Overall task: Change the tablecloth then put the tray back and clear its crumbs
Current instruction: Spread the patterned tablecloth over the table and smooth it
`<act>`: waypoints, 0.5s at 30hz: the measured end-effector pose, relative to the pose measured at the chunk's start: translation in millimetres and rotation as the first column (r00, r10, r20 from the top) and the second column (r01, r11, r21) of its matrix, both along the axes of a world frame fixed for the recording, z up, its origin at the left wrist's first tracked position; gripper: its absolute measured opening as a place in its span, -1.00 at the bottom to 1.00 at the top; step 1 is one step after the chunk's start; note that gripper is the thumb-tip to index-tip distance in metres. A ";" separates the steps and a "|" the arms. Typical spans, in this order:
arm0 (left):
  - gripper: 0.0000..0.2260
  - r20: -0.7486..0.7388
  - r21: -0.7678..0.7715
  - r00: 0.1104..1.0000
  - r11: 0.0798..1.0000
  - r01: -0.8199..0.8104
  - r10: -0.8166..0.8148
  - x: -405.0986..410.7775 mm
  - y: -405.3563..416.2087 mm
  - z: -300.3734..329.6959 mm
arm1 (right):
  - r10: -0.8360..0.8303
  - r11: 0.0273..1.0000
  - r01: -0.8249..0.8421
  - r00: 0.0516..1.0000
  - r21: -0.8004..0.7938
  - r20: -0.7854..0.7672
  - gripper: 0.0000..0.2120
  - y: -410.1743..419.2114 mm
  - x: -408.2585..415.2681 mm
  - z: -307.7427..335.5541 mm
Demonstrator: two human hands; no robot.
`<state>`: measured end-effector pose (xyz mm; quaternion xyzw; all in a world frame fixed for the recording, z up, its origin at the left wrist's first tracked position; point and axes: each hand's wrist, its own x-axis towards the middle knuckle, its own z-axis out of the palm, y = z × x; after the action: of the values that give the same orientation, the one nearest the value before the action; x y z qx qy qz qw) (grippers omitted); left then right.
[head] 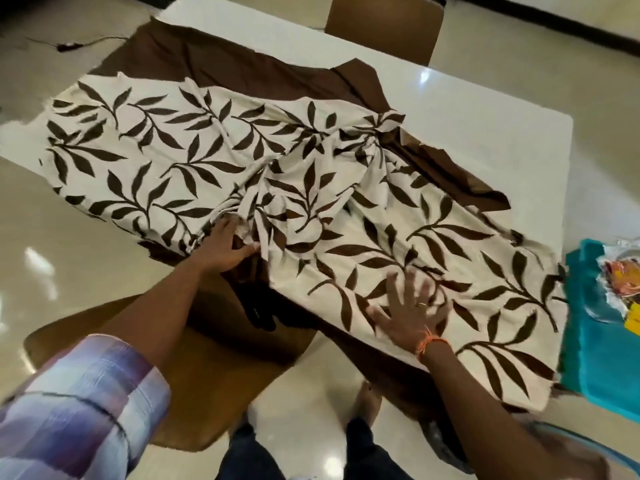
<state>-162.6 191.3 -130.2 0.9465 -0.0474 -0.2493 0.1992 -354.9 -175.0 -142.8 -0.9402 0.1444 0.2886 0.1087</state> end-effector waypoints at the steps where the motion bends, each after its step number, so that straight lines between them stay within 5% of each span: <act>1: -0.22 -0.009 -0.008 1.000 1.000 -0.001 0.001 8.3 16.7 -0.3 | -0.035 0.999 0.035 0.999 0.010 0.027 -0.13 22.6 2.0 11.4; 7: -0.32 0.086 0.097 0.993 0.992 0.077 -0.085 77.4 136.0 -4.8 | -0.214 0.960 0.223 0.974 -0.171 0.072 0.03 -8.4 -0.6 8.6; 12: -0.30 0.097 0.173 0.967 0.961 0.216 -0.235 112.1 195.6 2.7 | -0.247 0.949 0.205 0.955 -0.240 -0.162 0.35 -23.6 31.8 14.4; 13: -0.32 0.108 0.191 0.958 0.951 0.242 -0.266 115.9 200.8 4.7 | -0.311 0.926 0.261 0.937 -0.272 -0.160 0.30 -11.6 43.0 24.0; 15: -0.37 0.135 0.232 0.945 0.937 0.263 -0.299 119.0 204.7 9.4 | -0.412 0.889 0.398 0.911 -0.228 -0.016 -0.31 32.5 73.9 53.9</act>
<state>-43.6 396.0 -120.8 0.9633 -0.1726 -0.1979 0.0554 -281.1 -142.5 -89.0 -0.8858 0.3716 0.2719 0.0574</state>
